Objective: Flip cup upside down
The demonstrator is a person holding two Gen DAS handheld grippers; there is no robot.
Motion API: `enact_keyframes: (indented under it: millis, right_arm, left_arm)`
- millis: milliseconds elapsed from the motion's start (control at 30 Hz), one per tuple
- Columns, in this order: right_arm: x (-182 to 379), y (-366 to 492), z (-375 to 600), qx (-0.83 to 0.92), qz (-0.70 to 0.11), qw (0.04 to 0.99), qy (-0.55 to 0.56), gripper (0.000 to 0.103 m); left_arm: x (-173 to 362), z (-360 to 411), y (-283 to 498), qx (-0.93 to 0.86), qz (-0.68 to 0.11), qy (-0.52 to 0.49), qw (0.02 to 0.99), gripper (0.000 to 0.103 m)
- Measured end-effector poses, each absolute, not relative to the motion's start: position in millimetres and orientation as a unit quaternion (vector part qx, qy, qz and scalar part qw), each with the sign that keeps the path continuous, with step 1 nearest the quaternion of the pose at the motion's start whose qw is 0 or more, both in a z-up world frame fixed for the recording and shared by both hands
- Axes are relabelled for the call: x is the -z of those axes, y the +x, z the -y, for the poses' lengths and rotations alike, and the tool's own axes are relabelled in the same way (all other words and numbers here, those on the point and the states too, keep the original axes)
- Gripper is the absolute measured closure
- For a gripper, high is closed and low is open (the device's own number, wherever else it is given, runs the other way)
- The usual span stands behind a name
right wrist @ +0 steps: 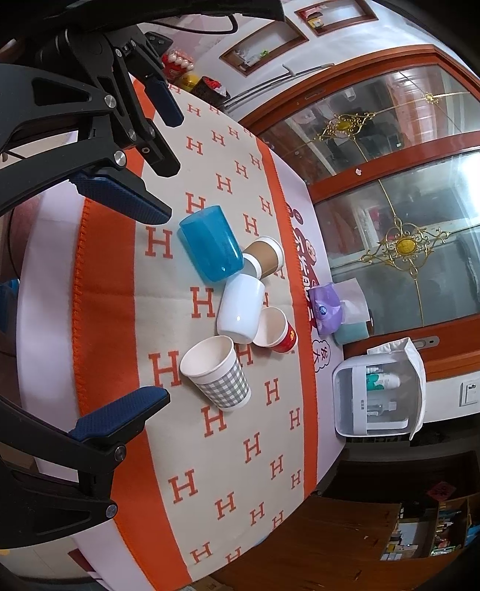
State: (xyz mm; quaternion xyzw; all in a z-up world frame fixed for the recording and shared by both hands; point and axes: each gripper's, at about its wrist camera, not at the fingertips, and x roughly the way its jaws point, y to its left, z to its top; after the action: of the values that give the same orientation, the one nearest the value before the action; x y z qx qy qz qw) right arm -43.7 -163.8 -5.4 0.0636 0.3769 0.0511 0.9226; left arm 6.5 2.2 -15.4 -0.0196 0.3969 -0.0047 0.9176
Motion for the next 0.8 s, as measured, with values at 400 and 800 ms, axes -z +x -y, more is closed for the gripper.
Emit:
enact_keyframes:
  millis: [400, 800]
  right_arm:
    - [9, -45, 164, -0.052, -0.379, 0.922, 0.065, 0.012]
    - [16, -52, 161, -0.05, -0.383, 0.92, 0.069, 0.012]
  left_arm:
    - [16, -2, 6, 0.004, -0.4, -0.02, 0.916, 0.036]
    - [18, -3, 3, 0.008, -0.404, -0.02, 0.915, 0.036]
